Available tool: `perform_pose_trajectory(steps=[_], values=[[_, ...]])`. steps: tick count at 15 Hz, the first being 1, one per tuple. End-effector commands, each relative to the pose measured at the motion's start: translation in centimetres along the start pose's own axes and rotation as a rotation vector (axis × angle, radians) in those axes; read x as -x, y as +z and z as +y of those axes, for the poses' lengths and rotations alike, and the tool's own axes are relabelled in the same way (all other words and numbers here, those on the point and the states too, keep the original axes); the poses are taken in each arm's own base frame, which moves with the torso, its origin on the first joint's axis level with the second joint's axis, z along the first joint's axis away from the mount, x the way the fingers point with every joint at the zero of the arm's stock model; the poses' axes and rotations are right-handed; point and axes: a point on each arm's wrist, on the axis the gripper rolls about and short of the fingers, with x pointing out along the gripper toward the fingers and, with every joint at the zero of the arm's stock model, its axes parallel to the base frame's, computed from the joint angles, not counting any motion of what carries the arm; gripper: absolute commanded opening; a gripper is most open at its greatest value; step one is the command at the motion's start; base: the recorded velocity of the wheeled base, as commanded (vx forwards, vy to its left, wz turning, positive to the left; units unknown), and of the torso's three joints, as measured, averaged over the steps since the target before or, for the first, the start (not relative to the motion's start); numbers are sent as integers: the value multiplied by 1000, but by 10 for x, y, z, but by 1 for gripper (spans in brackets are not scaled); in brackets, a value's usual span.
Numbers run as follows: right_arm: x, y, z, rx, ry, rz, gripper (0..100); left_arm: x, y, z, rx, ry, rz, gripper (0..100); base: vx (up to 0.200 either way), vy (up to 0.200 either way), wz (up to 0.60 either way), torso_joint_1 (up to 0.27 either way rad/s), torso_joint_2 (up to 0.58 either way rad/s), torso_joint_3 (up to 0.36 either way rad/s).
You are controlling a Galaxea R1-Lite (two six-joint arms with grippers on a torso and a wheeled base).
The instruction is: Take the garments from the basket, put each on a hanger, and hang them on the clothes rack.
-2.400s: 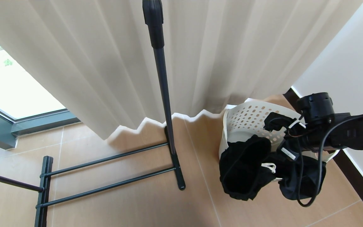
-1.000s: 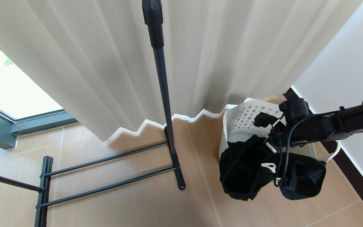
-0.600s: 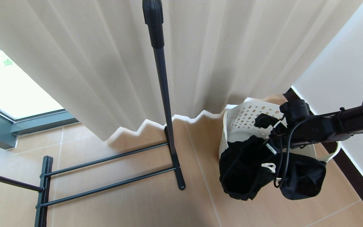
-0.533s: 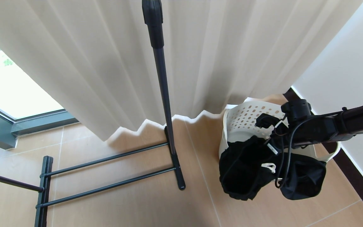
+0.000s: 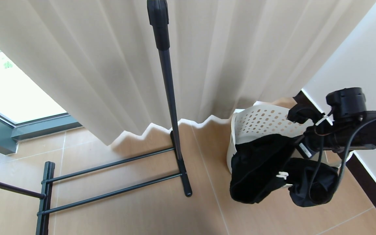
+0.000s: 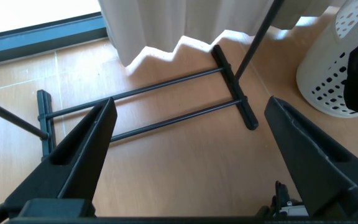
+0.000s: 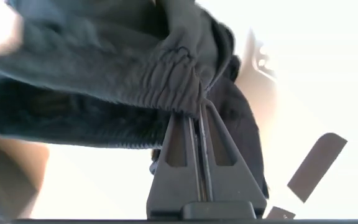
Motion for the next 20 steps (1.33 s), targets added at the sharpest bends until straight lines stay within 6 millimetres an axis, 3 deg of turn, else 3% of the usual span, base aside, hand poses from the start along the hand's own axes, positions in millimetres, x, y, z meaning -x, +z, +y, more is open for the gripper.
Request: perform_pose_trajectory(steps=[1,6,8,12,20], values=[[81,2,19,-29,2,-179,0,0,0,0,0,0,0,100,0,0,0,0,0,0],[156,-19,55,34,93,-381,0,0,0,0,-4,0,0,100,0,0,0,0,0,0],[173,-31,68,65,136,-434,0,0,0,0,-3,0,0,100,0,0,0,0,0,0],[164,-55,83,43,170,-439,0,0,0,0,-6,-1,0,100,0,0,0,0,0,0],[160,-48,81,13,164,-473,0,0,0,0,-8,-3,0,100,0,0,0,1,0,117]])
